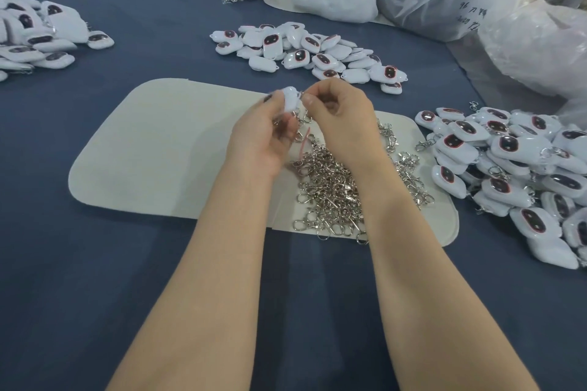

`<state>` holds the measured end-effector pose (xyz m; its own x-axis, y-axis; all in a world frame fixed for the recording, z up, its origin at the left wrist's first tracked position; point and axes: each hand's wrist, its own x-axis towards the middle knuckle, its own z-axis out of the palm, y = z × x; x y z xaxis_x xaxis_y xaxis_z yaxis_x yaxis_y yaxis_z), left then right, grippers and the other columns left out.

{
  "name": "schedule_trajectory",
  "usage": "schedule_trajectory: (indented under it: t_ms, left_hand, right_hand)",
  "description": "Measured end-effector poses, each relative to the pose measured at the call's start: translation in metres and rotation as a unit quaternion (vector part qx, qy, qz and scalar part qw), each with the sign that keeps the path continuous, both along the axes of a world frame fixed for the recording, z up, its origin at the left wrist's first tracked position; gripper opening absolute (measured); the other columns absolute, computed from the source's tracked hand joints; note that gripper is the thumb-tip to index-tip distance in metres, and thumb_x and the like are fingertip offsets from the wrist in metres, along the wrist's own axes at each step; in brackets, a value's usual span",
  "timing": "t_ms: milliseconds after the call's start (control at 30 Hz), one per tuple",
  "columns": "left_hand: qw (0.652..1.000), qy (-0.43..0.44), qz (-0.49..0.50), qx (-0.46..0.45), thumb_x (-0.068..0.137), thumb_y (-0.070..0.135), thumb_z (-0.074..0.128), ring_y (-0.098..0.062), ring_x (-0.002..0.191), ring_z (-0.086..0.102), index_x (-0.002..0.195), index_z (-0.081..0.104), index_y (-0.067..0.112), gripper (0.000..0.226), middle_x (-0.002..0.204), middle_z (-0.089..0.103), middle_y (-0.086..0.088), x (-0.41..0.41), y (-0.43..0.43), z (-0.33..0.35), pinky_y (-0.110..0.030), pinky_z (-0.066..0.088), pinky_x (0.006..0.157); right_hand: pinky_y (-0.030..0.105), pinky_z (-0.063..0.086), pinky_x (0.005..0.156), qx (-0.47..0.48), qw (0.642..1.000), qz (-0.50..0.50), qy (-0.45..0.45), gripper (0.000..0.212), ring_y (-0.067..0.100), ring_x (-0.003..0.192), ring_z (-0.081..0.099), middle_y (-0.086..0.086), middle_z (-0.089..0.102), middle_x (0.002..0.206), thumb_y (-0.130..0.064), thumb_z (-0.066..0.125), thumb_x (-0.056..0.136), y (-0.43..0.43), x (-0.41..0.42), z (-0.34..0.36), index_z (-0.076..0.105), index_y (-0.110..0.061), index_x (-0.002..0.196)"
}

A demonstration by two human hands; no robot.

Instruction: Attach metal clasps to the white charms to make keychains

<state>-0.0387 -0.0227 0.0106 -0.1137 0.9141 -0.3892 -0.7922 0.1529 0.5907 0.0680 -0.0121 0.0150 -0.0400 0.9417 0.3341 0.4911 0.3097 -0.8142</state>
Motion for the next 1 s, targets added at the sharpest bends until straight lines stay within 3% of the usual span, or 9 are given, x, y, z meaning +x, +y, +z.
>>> schedule_trajectory:
  t_ms: [67, 133, 233, 367, 467, 633, 767, 867, 1000]
  left_hand:
    - [0.976, 0.2, 0.056, 0.065, 0.092, 0.006, 0.057, -0.006, 0.05, 0.051, 0.092, 0.058, 0.018, 0.012, 0.081, 0.056, 0.0, 0.002, 0.0, -0.001, -0.018, 0.048, 0.05]
    - [0.897, 0.406, 0.103, 0.143, 0.09, 0.007, 0.057, -0.002, 0.064, 0.054, 0.103, 0.058, 0.02, 0.019, 0.086, 0.057, 0.01, 0.004, -0.002, -0.003, -0.02, 0.05, 0.065]
    - [0.805, 0.539, 0.108, 0.226, 0.09, 0.01, 0.058, 0.009, 0.067, 0.052, 0.112, 0.059, 0.02, 0.024, 0.085, 0.054, 0.023, 0.009, -0.007, -0.005, -0.008, 0.042, 0.067]
    - [0.818, 0.531, 0.12, 0.188, 0.09, 0.011, 0.057, 0.016, 0.071, 0.052, 0.117, 0.057, 0.017, 0.028, 0.086, 0.052, 0.026, 0.01, -0.004, -0.008, -0.003, 0.039, 0.068]
    - [0.845, 0.503, 0.11, 0.145, 0.091, 0.013, 0.055, 0.008, 0.086, 0.054, 0.122, 0.057, 0.016, 0.031, 0.093, 0.053, 0.022, 0.007, -0.001, -0.008, -0.01, 0.044, 0.083]
    - [0.851, 0.495, 0.059, 0.162, 0.094, 0.019, 0.054, -0.005, 0.103, 0.056, 0.129, 0.054, 0.02, 0.036, 0.118, 0.058, 0.008, 0.027, -0.007, -0.003, -0.003, 0.042, 0.081]
    - [0.875, 0.462, 0.018, 0.143, 0.093, 0.026, 0.056, -0.023, 0.099, 0.064, 0.132, 0.045, 0.021, 0.04, 0.115, 0.061, -0.003, 0.058, -0.008, 0.005, -0.043, 0.05, 0.094]
    - [0.876, 0.451, -0.015, 0.168, 0.093, 0.023, 0.056, -0.023, 0.097, 0.064, 0.128, 0.045, 0.017, 0.037, 0.114, 0.061, -0.004, 0.101, -0.008, 0.017, -0.043, 0.05, 0.092]
    - [0.865, 0.43, -0.123, 0.227, 0.095, 0.024, 0.053, -0.01, 0.095, 0.06, 0.117, 0.058, 0.01, 0.027, 0.107, 0.065, 0.002, 0.172, -0.009, 0.03, -0.024, 0.049, 0.087]
  right_hand:
    - [0.022, 0.047, 0.078, -0.015, 0.999, -0.003, -0.033, 0.007, 0.007, 0.074, 0.055, -0.01, 0.062, 0.077, -0.017, 0.06, 0.091, 0.001, 0.002, 0.001, 0.062, -0.021, 0.086]
    - [0.023, 0.046, 0.077, -0.029, 0.998, -0.008, -0.057, 0.005, 0.009, 0.074, 0.056, -0.009, 0.061, 0.075, -0.018, 0.06, 0.091, 0.002, 0.004, 0.001, 0.062, -0.02, 0.086]
    - [0.023, 0.045, 0.074, -0.046, 0.996, -0.021, -0.068, 0.005, 0.011, 0.074, 0.057, -0.008, 0.06, 0.072, -0.019, 0.061, 0.09, 0.004, 0.005, 0.002, 0.064, -0.018, 0.086]
    - [0.02, 0.045, 0.078, -0.078, 0.996, -0.017, -0.041, 0.013, 0.009, 0.083, 0.059, -0.004, 0.065, 0.089, -0.014, 0.058, 0.091, 0.003, 0.008, 0.002, 0.067, -0.015, 0.1]
    - [0.021, 0.045, 0.086, -0.098, 0.995, -0.017, -0.021, 0.025, 0.008, 0.098, 0.059, -0.003, 0.064, 0.111, -0.016, 0.053, 0.094, 0.002, 0.011, 0.007, 0.063, -0.015, 0.117]
    - [0.037, 0.053, 0.086, -0.115, 0.993, 0.027, 0.015, 0.011, 0.013, 0.08, 0.065, -0.006, 0.071, 0.081, -0.023, 0.059, 0.091, -0.006, 0.025, 0.021, 0.07, -0.021, 0.088]
    - [0.033, 0.053, 0.075, -0.109, 0.993, -0.029, 0.03, 0.002, 0.008, 0.067, 0.061, -0.004, 0.068, 0.078, -0.023, 0.064, 0.088, -0.014, 0.059, 0.03, 0.065, -0.021, 0.089]
    - [0.032, 0.052, 0.068, -0.079, 0.986, -0.127, 0.077, 0.009, 0.007, 0.064, 0.061, -0.002, 0.067, 0.084, -0.023, 0.061, 0.09, -0.024, 0.093, 0.033, 0.061, -0.018, 0.098]
    - [0.035, 0.052, 0.086, 0.001, 0.935, -0.321, 0.151, 0.016, 0.014, 0.086, 0.065, 0.0, 0.066, 0.094, -0.024, 0.059, 0.088, -0.034, 0.143, 0.031, 0.056, -0.014, 0.1]
